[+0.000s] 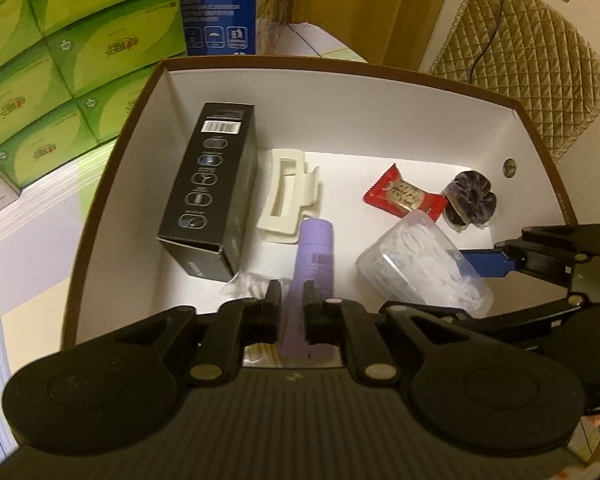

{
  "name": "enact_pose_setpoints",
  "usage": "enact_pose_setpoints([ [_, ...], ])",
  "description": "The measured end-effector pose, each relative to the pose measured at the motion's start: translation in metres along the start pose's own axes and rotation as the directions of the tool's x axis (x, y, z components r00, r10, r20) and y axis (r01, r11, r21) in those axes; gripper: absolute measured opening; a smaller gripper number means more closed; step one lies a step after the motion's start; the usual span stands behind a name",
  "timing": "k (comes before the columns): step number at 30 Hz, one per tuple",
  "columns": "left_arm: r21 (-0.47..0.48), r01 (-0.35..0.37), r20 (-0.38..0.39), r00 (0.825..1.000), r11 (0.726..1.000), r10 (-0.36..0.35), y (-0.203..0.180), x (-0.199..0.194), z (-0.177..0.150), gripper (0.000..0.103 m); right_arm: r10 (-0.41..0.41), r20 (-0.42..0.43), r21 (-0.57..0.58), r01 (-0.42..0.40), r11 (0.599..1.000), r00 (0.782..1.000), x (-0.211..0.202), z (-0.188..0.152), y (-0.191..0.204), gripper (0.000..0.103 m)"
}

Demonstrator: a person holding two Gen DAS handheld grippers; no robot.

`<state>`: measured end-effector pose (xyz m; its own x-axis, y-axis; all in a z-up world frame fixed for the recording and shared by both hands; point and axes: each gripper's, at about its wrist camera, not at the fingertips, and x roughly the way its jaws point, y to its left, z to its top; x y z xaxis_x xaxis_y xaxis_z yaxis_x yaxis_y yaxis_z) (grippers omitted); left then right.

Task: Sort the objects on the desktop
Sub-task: 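Open the left tool to drop the purple tube while the right tool drops the floss case, then withdraw both tools from the box back toward the table items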

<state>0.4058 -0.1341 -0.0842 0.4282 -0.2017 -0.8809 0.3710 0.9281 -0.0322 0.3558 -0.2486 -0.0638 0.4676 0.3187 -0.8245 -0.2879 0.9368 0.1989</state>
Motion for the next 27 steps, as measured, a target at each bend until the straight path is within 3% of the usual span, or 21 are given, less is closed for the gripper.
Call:
enact_pose_setpoints([
  [1,-0.005,-0.001,-0.002,1.000,1.000,0.001,0.002,0.000,0.000,0.024,0.014,0.000,-0.003,-0.014,1.000,1.000,0.001,0.001,0.001,0.057],
  [5,-0.027,0.004,-0.002,1.000,1.000,-0.004,0.009,-0.006,-0.001,0.038,0.027,0.032,-0.008,-0.027,1.000,0.999,-0.003,0.001,0.006,0.082],
  [7,-0.034,-0.002,0.001,1.000,0.999,0.002,0.012,-0.009,-0.002,0.052,0.019,0.050,-0.021,-0.018,1.000,0.999,-0.009,0.001,0.007,0.084],
  [10,-0.037,-0.001,0.012,1.000,0.999,0.001,0.013,-0.016,-0.004,0.061,0.015,0.066,-0.025,-0.014,1.000,0.998,-0.019,-0.001,0.006,0.091],
  [19,-0.034,-0.006,0.018,1.000,0.999,0.007,0.012,-0.025,-0.007,0.069,-0.034,0.070,-0.022,0.035,0.999,0.997,-0.036,-0.007,0.001,0.100],
  [27,-0.027,-0.004,0.034,0.999,1.000,0.004,0.006,-0.040,-0.015,0.074,-0.064,0.066,-0.003,0.064,0.998,0.996,-0.049,-0.015,0.000,0.101],
])
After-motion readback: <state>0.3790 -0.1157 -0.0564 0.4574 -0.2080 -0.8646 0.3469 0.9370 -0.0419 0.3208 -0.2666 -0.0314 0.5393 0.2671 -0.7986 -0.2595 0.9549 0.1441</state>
